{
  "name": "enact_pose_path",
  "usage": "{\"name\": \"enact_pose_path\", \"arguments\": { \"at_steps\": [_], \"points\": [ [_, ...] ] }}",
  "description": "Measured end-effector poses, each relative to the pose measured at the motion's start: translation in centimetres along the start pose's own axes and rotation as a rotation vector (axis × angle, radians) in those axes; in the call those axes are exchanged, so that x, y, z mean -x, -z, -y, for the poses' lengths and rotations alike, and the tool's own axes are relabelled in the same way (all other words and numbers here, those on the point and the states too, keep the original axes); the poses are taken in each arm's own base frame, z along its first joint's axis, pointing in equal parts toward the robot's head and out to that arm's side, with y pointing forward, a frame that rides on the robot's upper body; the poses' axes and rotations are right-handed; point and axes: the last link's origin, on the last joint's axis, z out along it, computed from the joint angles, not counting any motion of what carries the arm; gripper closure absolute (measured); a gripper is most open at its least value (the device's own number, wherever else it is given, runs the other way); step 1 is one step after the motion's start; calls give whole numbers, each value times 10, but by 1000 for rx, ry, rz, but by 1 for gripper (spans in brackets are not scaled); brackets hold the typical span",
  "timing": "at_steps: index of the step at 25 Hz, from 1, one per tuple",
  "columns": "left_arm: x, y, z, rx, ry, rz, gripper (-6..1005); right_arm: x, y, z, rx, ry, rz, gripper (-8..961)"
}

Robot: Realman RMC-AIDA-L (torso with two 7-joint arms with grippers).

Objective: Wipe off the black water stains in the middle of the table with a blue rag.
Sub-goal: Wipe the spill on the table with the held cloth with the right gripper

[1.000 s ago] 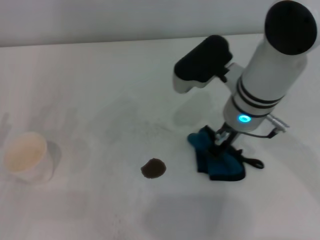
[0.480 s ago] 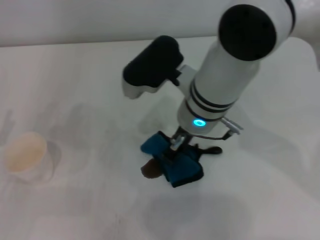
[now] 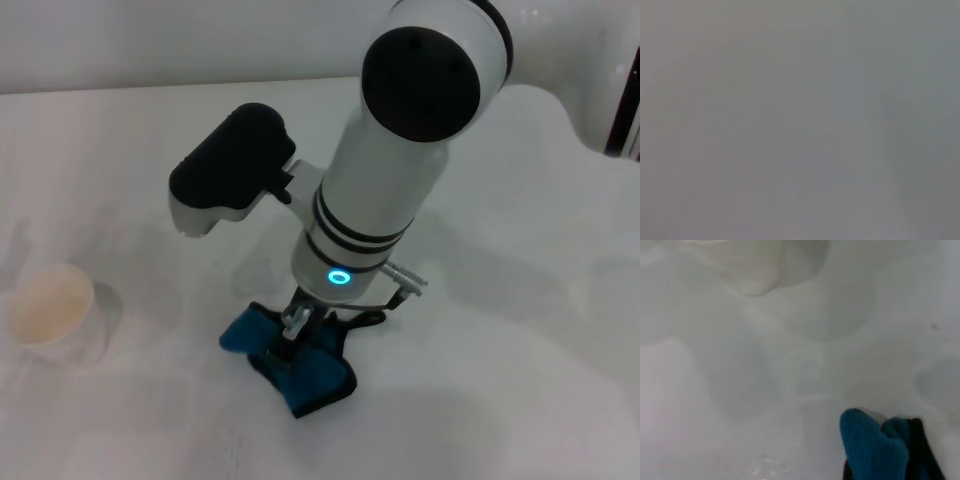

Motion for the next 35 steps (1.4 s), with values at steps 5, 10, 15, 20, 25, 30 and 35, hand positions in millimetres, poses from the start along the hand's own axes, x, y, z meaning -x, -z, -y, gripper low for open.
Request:
{"name": "enact_pose_path", "arguments": {
  "at_steps": [5, 10, 15, 20, 25, 30, 35],
  "points": [
    [0, 0, 0, 0, -2, 2, 134, 3, 5, -14, 41, 35, 7, 892],
    [0, 0, 1, 0, -3, 2, 133, 2, 6, -26, 96, 66, 8, 893],
    [0, -1, 0, 2, -1, 1, 133, -1, 2, -29, 126, 83, 5, 893],
    [2, 2, 1, -2, -2, 13, 134, -1, -3, -18, 98, 57, 9, 892],
    [3, 4, 1, -4, -1, 23, 134, 1, -4, -1, 38, 33, 11, 893],
    [4, 5, 1, -5, -4, 26, 134, 1, 1, 23, -42, -6, 10, 893],
    [4, 5, 2, -5, -6, 27, 133, -2, 7, 45, -119, -53, 1, 893]
  ]
}}
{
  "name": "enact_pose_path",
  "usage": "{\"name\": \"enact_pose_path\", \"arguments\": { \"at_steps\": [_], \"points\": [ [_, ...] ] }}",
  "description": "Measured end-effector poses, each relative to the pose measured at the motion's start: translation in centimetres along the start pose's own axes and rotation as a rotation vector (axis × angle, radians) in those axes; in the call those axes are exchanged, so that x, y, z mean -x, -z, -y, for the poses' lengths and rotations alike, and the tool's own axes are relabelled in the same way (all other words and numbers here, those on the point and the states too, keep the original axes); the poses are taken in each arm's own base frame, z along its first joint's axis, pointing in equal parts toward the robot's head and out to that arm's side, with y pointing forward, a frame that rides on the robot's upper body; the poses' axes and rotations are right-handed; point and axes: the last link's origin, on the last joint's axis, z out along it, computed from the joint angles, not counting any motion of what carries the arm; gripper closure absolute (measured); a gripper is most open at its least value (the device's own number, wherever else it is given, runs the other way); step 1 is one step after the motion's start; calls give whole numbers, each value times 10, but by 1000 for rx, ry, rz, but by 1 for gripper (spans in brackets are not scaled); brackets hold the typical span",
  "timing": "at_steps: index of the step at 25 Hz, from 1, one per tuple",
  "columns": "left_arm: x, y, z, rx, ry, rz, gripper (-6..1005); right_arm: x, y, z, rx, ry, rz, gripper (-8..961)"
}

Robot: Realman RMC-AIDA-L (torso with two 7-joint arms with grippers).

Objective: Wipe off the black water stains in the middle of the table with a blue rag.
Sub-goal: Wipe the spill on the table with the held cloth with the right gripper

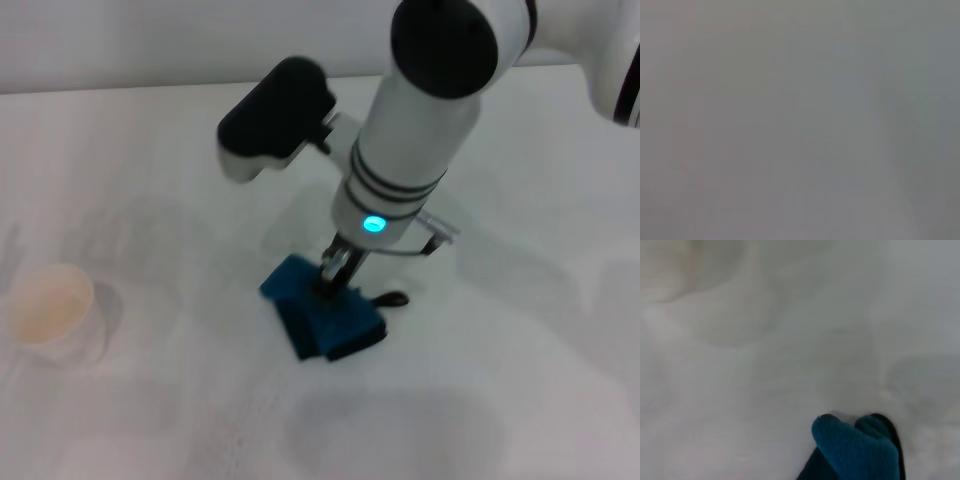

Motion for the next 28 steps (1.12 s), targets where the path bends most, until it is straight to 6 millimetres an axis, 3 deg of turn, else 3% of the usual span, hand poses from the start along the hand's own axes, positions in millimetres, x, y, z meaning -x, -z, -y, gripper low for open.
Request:
{"name": "enact_pose_path", "arguments": {
  "at_steps": [6, 11, 28],
  "points": [
    [0, 0, 1, -2, -1, 0, 133, -3, 6, 30, -86, -60, -11, 892],
    [0, -1, 3, -13, -4, 1, 134, -5, 6, 34, -100, -73, -27, 893],
    [0, -12, 2, -3, -7, 2, 133, -3, 0, -46, 77, 60, -23, 893]
  ]
}}
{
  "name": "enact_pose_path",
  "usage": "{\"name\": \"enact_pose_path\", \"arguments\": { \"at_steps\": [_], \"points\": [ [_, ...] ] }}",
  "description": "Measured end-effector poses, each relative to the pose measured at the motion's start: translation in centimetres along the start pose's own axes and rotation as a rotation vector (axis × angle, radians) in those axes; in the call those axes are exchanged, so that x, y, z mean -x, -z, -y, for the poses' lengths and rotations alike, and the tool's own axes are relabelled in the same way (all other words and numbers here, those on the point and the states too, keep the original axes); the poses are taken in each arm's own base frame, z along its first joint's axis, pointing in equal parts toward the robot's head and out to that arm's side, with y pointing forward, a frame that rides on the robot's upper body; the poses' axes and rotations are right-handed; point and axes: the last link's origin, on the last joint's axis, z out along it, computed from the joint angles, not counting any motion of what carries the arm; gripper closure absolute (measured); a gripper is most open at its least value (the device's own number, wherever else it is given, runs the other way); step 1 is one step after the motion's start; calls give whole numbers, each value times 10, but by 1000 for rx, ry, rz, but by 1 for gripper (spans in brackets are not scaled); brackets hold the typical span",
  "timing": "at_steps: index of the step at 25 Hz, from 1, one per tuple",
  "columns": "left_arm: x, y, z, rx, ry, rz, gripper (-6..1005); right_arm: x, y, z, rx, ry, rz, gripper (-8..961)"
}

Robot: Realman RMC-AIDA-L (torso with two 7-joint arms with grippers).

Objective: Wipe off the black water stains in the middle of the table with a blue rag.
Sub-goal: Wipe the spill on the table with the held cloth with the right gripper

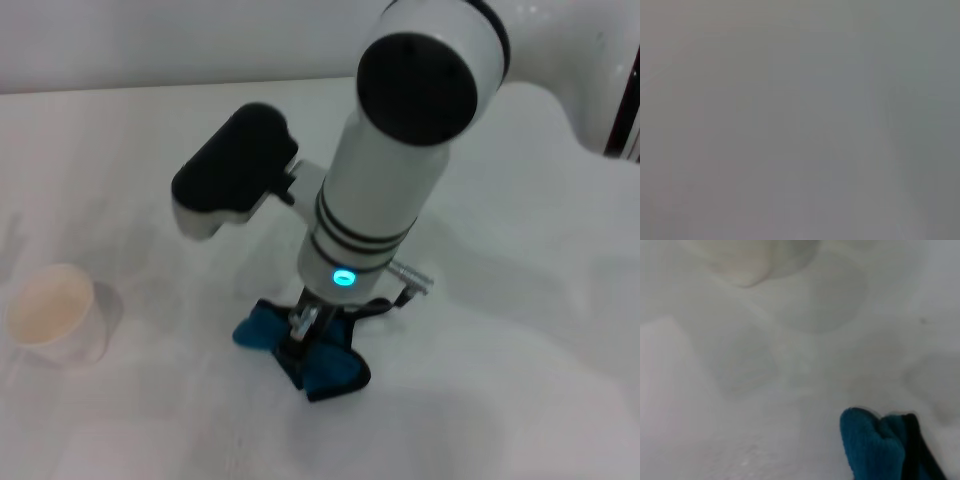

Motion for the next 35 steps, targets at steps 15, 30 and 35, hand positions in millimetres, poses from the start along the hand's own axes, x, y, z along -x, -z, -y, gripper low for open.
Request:
{"name": "enact_pose_path", "arguments": {
  "at_steps": [15, 30, 35],
  "points": [
    [-2, -4, -3, 19, 0, -12, 134, -5, -2, -55, 151, 96, -6, 892],
    [-3, -6, -4, 19, 1, -21, 133, -17, -2, -72, 221, 144, -72, 890],
    [-3, -5, -3, 15, 1, -18, 133, -12, -4, -67, 213, 147, -46, 883]
  ]
}}
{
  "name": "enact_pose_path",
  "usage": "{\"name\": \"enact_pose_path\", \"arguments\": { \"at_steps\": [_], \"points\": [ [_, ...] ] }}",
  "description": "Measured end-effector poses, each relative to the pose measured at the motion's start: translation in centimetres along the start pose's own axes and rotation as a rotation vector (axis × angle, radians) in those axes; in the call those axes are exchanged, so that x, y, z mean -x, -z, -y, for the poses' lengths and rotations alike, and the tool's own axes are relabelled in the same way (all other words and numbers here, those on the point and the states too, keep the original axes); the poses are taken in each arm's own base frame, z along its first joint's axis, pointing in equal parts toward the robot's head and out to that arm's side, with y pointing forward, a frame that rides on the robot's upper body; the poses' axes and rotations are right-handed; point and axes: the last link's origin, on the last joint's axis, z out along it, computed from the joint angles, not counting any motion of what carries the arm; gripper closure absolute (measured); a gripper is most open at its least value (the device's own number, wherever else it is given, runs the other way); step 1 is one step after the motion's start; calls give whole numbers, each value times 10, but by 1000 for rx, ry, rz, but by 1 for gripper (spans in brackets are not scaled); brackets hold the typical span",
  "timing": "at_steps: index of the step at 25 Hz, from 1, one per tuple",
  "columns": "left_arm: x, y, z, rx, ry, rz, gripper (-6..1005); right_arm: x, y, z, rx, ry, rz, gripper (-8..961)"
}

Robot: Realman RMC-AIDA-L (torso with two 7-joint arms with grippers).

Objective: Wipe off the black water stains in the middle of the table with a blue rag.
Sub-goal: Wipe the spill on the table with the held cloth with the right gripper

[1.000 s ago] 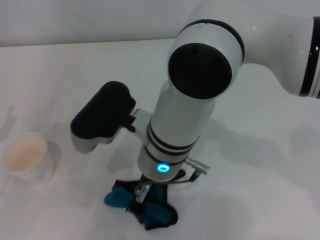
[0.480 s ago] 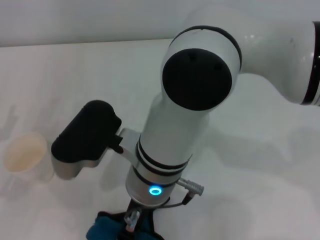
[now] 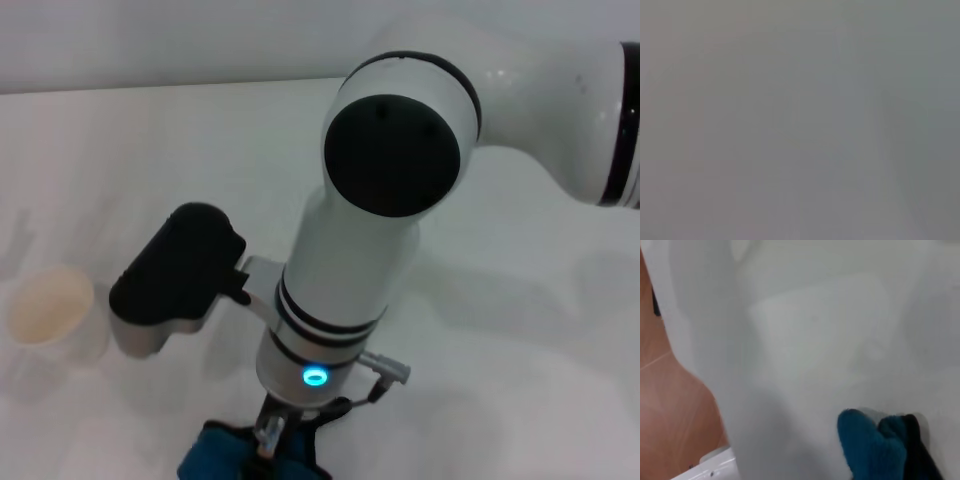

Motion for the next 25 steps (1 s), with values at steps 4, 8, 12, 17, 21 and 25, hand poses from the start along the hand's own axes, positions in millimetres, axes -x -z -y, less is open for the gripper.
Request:
{"name": "enact_pose_path", "arguments": {
  "at_steps": [4, 8, 12, 17, 21, 25],
  "points": [
    [0, 0, 1, -5, 0, 1, 134, 8, -1, 18, -44, -40, 33, 877],
    [0, 1, 1, -9, 0, 3, 134, 13, 0, 33, -85, -65, 52, 872],
    [1, 3, 2, -11, 0, 5, 134, 18, 4, 43, -125, -76, 68, 866],
    [1, 4, 1, -12, -6, 8, 134, 18, 9, 61, -187, -105, 68, 859],
    [1, 6, 0, -14, -6, 10, 134, 13, 11, 81, -246, -138, 52, 853],
    [0, 9, -1, -17, 0, 3, 134, 10, 17, 98, -294, -174, 54, 847]
  ]
}}
